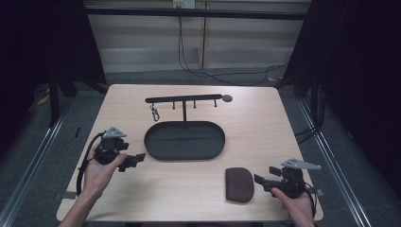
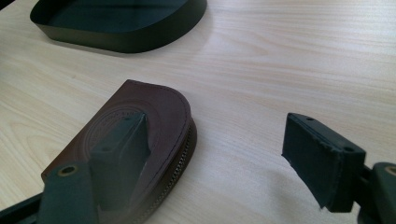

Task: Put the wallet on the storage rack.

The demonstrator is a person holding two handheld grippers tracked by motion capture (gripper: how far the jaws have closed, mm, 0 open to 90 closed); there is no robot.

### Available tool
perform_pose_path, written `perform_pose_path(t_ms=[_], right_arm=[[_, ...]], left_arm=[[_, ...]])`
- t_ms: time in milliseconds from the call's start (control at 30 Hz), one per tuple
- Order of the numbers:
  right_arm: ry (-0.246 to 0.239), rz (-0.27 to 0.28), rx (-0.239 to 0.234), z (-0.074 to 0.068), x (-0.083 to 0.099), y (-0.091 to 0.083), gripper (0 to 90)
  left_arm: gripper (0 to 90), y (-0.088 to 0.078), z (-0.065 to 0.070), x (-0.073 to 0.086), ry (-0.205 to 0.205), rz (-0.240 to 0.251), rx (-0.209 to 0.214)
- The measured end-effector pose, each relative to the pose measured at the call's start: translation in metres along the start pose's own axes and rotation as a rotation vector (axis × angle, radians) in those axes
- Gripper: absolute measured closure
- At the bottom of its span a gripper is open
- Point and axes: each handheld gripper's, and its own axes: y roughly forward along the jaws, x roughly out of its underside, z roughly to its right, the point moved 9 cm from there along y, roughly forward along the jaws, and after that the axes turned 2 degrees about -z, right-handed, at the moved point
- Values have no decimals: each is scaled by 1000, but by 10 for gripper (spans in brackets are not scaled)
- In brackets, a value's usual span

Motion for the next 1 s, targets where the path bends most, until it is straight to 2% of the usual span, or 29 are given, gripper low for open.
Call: perform_pose_path(t_ms=[33,133,167,267,300,333,367,400,500,533,600,633,667,700,733,767,800,833,900,1000], right_arm=[[5,3,-7,-1,0,-1,226],[12,7,-6,0,-1,-2,222],[17,3,-4,1,-1,-3,222],[21,5,-8,1,-2,-4,216],[27,0,-23,1,-2,-5,207],[37,-7,-33,0,-2,-5,199],[37,-7,-33,0,-2,-5,199],[45,-32,-52,-3,-2,-4,202],[36,-54,-65,-6,-5,-1,214],[33,-60,-66,-7,-6,0,213],[6,-76,-60,-13,-10,1,210],[6,-76,-60,-13,-10,1,210],[-15,-84,-49,-15,-12,0,221],[-16,-92,-54,-17,-14,0,255],[-20,-107,-64,-18,-15,0,292],[-29,-129,-83,-21,-17,0,303],[-29,-129,-83,-21,-17,0,303],[-49,-147,-94,-25,-21,0,289],[-63,-166,-88,-27,-24,2,291],[-64,-197,-101,-31,-26,7,297]], left_arm=[[219,-1,4,7,-10,11,39],[218,-1,8,16,-23,4,49],[210,-1,12,23,-36,18,62],[180,-1,16,31,-38,22,62],[180,-1,20,35,-35,19,73],[181,0,25,43,-15,28,64],[181,0,25,43,-15,28,64],[180,1,29,52,-22,7,86],[188,3,28,59,-13,5,61],[189,3,28,62,-18,1,64],[200,4,26,70,-57,10,67],[209,4,26,70,-57,10,67],[226,3,25,72,-64,17,65],[231,1,24,74,-96,35,51],[233,1,24,74,-96,35,51],[255,-1,27,75,-93,50,58],[267,-1,27,75,-93,50,58],[267,-1,31,77,-75,43,75],[271,-1,34,76,-57,39,95],[254,1,33,76,-55,30,85]])
